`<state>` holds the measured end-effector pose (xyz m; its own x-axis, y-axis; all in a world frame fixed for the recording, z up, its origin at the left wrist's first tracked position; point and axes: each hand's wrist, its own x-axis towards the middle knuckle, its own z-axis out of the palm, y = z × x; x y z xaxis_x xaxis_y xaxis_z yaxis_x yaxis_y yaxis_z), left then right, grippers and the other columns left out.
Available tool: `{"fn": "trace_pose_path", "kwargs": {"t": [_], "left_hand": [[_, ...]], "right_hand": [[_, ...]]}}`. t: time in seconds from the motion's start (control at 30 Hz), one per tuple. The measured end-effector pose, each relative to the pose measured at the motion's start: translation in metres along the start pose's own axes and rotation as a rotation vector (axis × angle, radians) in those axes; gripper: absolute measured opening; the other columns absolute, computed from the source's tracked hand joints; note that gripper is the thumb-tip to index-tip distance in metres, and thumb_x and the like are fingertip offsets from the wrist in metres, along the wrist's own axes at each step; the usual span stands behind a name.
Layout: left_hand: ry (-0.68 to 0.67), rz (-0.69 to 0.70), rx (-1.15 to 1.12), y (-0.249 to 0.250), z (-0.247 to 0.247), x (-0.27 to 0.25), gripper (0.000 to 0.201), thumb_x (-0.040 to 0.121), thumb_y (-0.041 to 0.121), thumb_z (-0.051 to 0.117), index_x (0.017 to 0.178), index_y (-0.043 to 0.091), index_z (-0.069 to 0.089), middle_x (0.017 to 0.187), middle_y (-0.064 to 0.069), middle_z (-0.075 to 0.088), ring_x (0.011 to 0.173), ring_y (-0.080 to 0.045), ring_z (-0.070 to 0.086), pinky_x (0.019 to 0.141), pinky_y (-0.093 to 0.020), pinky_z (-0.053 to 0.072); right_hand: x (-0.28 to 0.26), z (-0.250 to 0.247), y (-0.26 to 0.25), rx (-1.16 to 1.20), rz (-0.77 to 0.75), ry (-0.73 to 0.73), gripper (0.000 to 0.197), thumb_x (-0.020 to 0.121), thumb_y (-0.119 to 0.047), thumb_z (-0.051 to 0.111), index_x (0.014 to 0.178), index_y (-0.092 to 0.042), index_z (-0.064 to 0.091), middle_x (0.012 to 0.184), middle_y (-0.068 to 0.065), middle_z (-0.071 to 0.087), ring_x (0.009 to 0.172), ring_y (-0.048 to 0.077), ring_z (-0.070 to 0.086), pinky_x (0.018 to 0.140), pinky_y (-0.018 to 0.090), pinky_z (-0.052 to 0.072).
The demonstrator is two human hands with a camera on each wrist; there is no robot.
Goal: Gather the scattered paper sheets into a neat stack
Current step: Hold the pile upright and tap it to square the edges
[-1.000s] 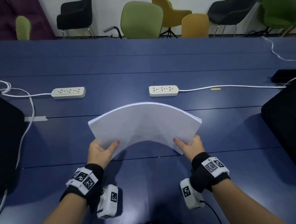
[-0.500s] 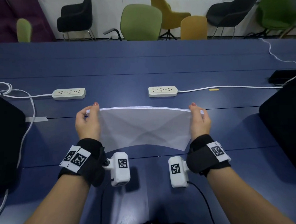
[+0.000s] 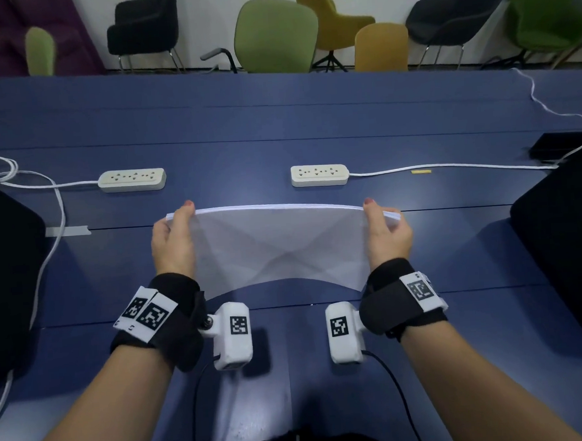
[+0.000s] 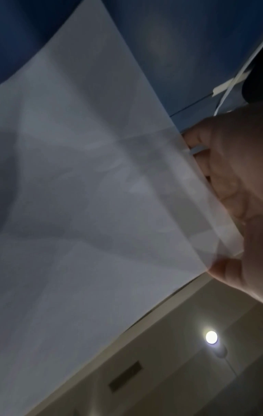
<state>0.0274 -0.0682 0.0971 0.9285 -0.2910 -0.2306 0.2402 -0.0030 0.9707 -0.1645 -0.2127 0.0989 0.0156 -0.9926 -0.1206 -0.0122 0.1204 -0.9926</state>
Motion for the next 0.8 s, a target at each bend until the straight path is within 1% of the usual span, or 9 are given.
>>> {"fn": "trace_pose_path", "kwargs": {"t": [0.07,0.2,0.3,0.43,0.53,0.6,0.7,0.77,0.8], "left_hand": [[-0.026,-0.015,0.010,0.001,-0.001,0.002,0.032,0.079,0.044,0.056,0.098,0.018,0.051,0.082,0.008,0.053,0.080,-0.014,0.053,0.070,-0.026,0.041],[-0.036,-0.046,0.017,0.002,-0.002,0.004,0.051,0.063,0.056,0.053,0.100,0.021,0.054,0.101,0.002,0.058,0.095,-0.019,0.055,0.087,-0.033,0.042],[-0.052,-0.047,0.027,0.003,-0.003,0.005,0.039,0.065,0.050,0.051,0.089,0.019,0.052,0.081,0.006,0.051,0.084,-0.019,0.050,0.076,-0.032,0.038],[-0.053,-0.048,0.047,-0.001,-0.005,0.003,0.023,0.073,0.050,0.051,0.074,0.027,0.053,0.083,0.005,0.054,0.085,-0.019,0.053,0.083,-0.034,0.040],[-0.055,-0.065,0.055,-0.002,-0.006,0.003,0.033,0.072,0.053,0.050,0.083,0.023,0.059,0.095,0.001,0.060,0.094,-0.021,0.056,0.090,-0.034,0.041],[-0.059,-0.065,0.054,-0.002,-0.006,0.001,0.043,0.072,0.058,0.049,0.091,0.021,0.061,0.102,0.000,0.062,0.095,-0.020,0.058,0.091,-0.034,0.042],[-0.052,-0.060,0.033,-0.001,-0.005,-0.002,0.028,0.082,0.051,0.049,0.076,0.025,0.057,0.084,0.006,0.060,0.079,-0.013,0.057,0.079,-0.030,0.042],[-0.050,-0.060,0.039,-0.004,-0.006,0.000,0.032,0.079,0.053,0.049,0.081,0.024,0.060,0.089,0.003,0.062,0.088,-0.018,0.059,0.082,-0.031,0.041],[-0.052,-0.068,0.040,-0.005,-0.008,0.000,0.044,0.074,0.059,0.048,0.091,0.021,0.063,0.098,0.000,0.063,0.096,-0.020,0.059,0.085,-0.032,0.041]], "right_hand": [[0.003,0.000,-0.001,-0.019,0.000,-0.008,0.026,0.080,-0.035,0.064,0.062,-0.025,0.049,0.068,-0.006,0.054,0.075,0.019,0.053,0.062,0.024,0.042],[0.001,0.002,0.001,0.016,0.037,-0.020,0.029,0.075,-0.044,0.063,0.060,-0.022,0.051,0.066,-0.002,0.053,0.072,0.018,0.052,0.072,0.030,0.045],[0.001,0.002,0.003,0.023,0.045,-0.008,0.030,0.065,-0.046,0.058,0.053,-0.021,0.046,0.059,-0.003,0.047,0.068,0.019,0.047,0.070,0.031,0.041],[-0.002,0.001,0.005,0.013,0.001,-0.037,0.031,0.070,-0.047,0.058,0.056,-0.021,0.048,0.063,-0.001,0.051,0.068,0.019,0.051,0.071,0.033,0.044],[-0.003,0.000,0.008,-0.014,-0.055,-0.028,0.035,0.078,-0.039,0.058,0.052,-0.023,0.041,0.056,-0.004,0.042,0.058,0.015,0.041,0.068,0.030,0.037],[-0.003,0.001,0.008,-0.003,-0.043,-0.033,0.035,0.077,-0.045,0.055,0.053,-0.023,0.042,0.057,-0.003,0.043,0.063,0.017,0.043,0.069,0.031,0.039],[-0.005,0.001,0.010,-0.022,-0.049,-0.031,0.037,0.076,-0.049,0.056,0.054,-0.022,0.044,0.057,-0.003,0.046,0.064,0.017,0.047,0.070,0.030,0.040],[-0.006,0.000,0.013,-0.041,-0.057,-0.020,0.041,0.081,-0.044,0.057,0.052,-0.022,0.040,0.054,-0.003,0.042,0.057,0.016,0.042,0.069,0.029,0.037],[-0.006,0.000,0.013,-0.042,-0.060,-0.023,0.041,0.081,-0.046,0.057,0.052,-0.023,0.038,0.054,-0.003,0.041,0.056,0.016,0.041,0.068,0.029,0.037]]}}
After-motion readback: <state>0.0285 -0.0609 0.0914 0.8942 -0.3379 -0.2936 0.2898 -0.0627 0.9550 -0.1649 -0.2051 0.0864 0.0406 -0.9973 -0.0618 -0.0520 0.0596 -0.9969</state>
